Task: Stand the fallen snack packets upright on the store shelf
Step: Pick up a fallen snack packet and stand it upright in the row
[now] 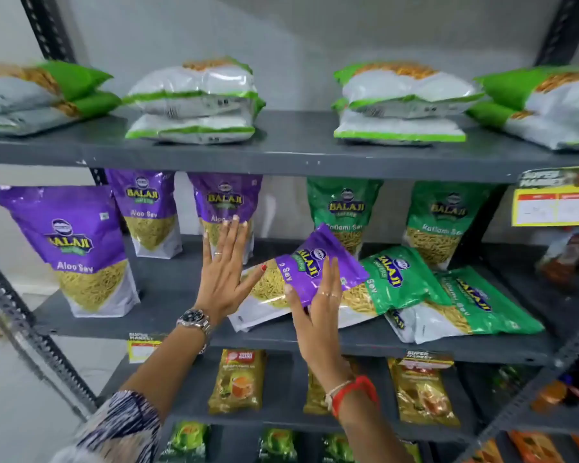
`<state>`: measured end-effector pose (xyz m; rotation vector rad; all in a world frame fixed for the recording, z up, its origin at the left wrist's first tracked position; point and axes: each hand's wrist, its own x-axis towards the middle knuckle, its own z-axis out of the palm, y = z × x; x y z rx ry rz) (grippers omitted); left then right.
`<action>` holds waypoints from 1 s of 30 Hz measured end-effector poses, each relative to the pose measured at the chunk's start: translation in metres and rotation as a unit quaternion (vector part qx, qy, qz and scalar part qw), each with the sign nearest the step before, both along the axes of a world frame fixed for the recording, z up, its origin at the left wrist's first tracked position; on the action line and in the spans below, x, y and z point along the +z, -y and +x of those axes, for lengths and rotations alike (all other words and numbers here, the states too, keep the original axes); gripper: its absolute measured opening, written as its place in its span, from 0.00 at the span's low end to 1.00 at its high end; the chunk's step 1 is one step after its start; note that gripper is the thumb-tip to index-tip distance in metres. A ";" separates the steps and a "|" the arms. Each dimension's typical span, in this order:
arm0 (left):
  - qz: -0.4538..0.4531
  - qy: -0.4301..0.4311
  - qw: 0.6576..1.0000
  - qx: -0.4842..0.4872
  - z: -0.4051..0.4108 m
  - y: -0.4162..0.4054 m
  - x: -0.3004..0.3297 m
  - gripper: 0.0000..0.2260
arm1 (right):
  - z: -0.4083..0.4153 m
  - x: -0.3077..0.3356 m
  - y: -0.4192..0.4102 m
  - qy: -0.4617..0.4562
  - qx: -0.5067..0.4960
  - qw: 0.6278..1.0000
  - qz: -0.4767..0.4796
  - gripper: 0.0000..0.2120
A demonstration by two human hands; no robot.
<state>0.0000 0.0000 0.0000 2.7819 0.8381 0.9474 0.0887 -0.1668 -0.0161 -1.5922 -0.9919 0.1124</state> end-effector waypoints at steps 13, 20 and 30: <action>-0.567 -0.057 0.819 -0.065 0.065 -0.131 -0.059 0.51 | -0.029 -0.062 -0.093 -0.582 -0.049 0.806 0.098 0.25; -0.668 -0.035 0.737 -0.098 0.036 -0.099 -0.053 0.11 | -0.030 -0.069 -0.101 -0.569 -0.105 0.810 0.099 0.24; -0.686 0.071 0.703 -0.176 -0.055 -0.036 -0.047 0.44 | -0.022 -0.062 -0.069 -0.530 -0.065 0.836 0.128 0.11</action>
